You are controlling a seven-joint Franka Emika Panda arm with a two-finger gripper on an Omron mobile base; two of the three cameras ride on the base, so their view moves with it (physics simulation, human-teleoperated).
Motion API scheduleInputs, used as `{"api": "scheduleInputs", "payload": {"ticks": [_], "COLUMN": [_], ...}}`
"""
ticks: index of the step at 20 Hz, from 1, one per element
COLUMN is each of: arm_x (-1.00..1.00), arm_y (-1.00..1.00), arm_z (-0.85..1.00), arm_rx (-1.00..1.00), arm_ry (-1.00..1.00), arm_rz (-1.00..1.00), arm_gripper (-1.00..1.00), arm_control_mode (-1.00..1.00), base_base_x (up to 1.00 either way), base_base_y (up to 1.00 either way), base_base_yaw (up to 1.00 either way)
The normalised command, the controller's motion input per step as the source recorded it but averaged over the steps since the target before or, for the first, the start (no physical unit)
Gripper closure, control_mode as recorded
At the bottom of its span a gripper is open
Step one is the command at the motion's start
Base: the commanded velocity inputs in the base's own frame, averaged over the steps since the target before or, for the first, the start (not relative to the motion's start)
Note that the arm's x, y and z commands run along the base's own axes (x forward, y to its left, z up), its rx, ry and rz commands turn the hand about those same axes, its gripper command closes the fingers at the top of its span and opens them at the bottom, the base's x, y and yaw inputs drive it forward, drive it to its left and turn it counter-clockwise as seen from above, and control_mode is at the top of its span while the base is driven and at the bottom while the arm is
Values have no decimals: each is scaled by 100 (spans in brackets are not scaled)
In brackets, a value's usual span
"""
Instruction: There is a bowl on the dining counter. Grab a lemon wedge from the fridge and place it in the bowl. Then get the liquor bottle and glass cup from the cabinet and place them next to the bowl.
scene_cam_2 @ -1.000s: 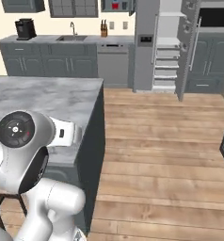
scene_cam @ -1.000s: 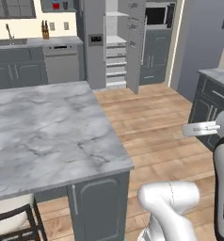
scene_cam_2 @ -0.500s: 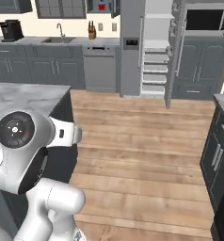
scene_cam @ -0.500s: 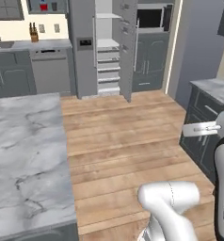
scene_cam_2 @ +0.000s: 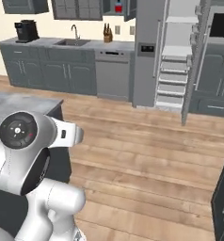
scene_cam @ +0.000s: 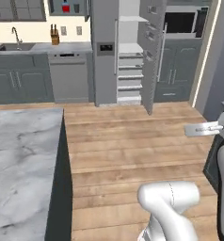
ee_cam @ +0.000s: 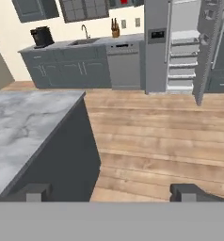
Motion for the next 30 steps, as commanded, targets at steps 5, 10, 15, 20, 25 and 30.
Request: {"api": "scheduleInputs", "payload": {"ticks": [5,10,15,20,25,30], "arm_x": [0,0,0,0,0,0], "arm_y": [0,0,0,0,0,0], "arm_z": [0,0,0,0,0,0], "arm_rx": [0,0,0,0,0,0], "arm_ry": [0,0,0,0,0,0], "arm_rz": [0,0,0,0,0,0], "arm_gripper": [-100,-100,-100,-100,-100,-100], "arm_control_mode": [100,100,100,100,100,100], "base_base_x": [100,100,100,100,100,100], "base_base_y": [-22,-48,-30,-35,-50,-46], "base_base_yaw": [39,37,38,38,30,24]}}
